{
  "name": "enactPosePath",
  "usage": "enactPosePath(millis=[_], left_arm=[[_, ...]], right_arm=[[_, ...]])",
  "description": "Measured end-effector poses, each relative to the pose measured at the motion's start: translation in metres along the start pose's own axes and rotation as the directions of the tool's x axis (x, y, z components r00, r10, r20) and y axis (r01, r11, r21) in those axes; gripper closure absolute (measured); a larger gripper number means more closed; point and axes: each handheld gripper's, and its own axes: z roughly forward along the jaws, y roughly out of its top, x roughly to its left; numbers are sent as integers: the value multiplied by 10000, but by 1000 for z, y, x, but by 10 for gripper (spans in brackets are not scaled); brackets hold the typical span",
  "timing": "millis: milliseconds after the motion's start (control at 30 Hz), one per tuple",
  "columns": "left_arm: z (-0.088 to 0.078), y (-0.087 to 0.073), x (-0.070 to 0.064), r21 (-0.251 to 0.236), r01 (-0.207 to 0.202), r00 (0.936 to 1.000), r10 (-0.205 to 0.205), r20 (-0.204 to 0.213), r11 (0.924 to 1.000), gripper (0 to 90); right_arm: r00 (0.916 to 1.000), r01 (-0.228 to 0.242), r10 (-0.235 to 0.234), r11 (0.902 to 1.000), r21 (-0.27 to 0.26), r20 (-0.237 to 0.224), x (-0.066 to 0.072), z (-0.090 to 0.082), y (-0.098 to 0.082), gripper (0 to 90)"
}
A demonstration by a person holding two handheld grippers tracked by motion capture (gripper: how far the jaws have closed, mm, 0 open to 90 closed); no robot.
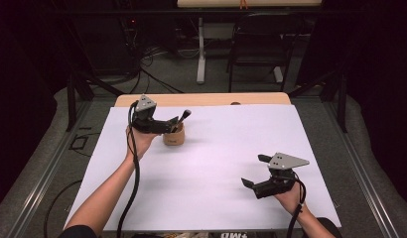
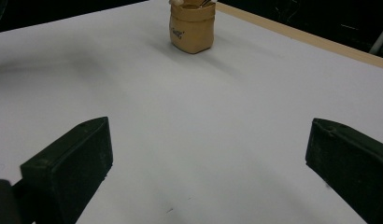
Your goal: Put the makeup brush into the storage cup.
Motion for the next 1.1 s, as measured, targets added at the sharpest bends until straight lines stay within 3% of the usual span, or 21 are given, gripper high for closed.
enactPosePath(millis=[367,1100], left_arm=[[-21,-10,-14,-221,-348,9991,353,230,9991,0],[-72,-35,-35,-402,-471,9937,509,999,9981,0]], right_arm=[[10000,-39,39,10000,20,-1,0,0,0,0],[10000,5,-5,10000,-12,-7,1,0,0,0]])
